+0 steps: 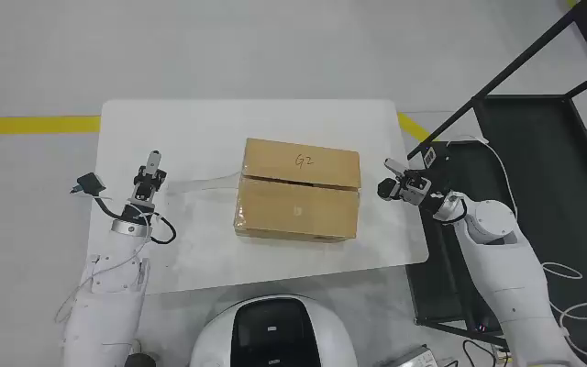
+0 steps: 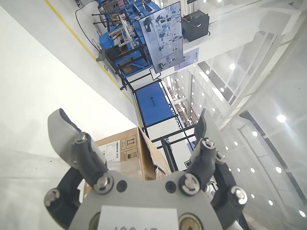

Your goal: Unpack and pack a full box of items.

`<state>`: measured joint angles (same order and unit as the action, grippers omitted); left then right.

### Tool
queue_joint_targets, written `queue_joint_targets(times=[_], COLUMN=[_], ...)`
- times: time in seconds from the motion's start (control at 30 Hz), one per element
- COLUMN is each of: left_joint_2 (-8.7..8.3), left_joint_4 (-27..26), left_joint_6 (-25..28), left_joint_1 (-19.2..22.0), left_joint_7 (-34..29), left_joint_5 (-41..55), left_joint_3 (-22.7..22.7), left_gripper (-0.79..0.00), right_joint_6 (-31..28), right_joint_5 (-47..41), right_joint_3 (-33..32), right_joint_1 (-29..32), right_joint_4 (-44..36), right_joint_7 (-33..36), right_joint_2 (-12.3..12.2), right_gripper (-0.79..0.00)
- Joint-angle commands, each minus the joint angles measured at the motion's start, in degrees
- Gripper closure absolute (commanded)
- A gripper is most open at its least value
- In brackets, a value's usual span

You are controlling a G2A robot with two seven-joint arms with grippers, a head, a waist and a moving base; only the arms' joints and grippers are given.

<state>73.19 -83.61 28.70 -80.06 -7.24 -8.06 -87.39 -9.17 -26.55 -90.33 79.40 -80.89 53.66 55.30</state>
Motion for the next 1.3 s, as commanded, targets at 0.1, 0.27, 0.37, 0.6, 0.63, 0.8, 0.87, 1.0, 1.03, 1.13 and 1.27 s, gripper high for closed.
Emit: queue_joint_targets(times=[0.1, 0.27, 0.37, 0.6, 0.63, 0.8, 0.87, 1.0, 1.03, 1.13, 1.27], left_joint_2=[0.0, -0.83, -1.63, -3.2, -3.4, -3.92, -4.16, -4.01, -4.01, -4.01, -4.01], left_joint_4=[-0.1, -1.7, -0.7, 4.3, 5.6, 13.2, 17.1, 21.5, 21.5, 21.5, 21.5], left_joint_6=[-0.1, -0.4, 1.3, 2.1, 2.2, 2.2, 3.2, 5.1, 5.1, 5.1, 5.1], left_joint_1=[0.0, 0.9, 2.6, 9.2, 10.5, 17.2, 19.7, 21.4, 21.4, 21.4, 21.4], left_joint_7=[-0.4, -14.3, -24.8, -46.9, -50.0, -63.3, -65.2, -62.8, -62.8, -62.8, -62.8], left_joint_5=[0.0, 4.1, 8.7, 18.9, 19.8, 27.2, 27.1, 26.6, 26.6, 26.6, 26.6], left_joint_3=[0.2, 0.1, -1.1, -1.5, -1.2, 1.0, 1.3, 2.6, 2.6, 2.6, 2.6], left_gripper=[-0.785, -0.785, -0.785, -0.785, -0.785, -0.785, -0.785, -0.785, -0.785, -0.785, -0.785], right_joint_6=[0.0, -1.0, -2.5, -7.1, -7.9, -13.6, -13.9, -14.3, -14.3, -14.3, -14.3], right_joint_5=[0.1, 0.8, 0.6, 0.2, 0.1, 0.0, 0.3, 1.6, 1.6, 1.6, 1.6], right_joint_3=[0.0, -0.3, -0.9, -1.5, -1.4, 0.3, 1.2, 2.7, 2.7, 2.7, 2.7], right_joint_1=[0.1, 1.4, 1.8, 2.3, 2.2, 2.1, 1.8, 1.2, 1.2, 1.2, 1.2], right_joint_4=[-0.1, -1.3, -1.5, -1.4, -1.4, -1.3, -1.0, -0.5, -0.5, -0.5, -0.5], right_joint_7=[-0.2, 0.9, 3.8, 6.6, 6.6, 7.7, 7.3, 6.6, 6.6, 6.6, 6.6], right_joint_2=[0.0, -0.1, -0.3, -0.4, -0.4, -0.1, 0.0, 0.2, 0.2, 0.2, 0.2], right_gripper=[-0.785, -0.785, -0.785, -0.785, -0.785, -0.785, -0.785, -0.785, -0.785, -0.785, -0.785])
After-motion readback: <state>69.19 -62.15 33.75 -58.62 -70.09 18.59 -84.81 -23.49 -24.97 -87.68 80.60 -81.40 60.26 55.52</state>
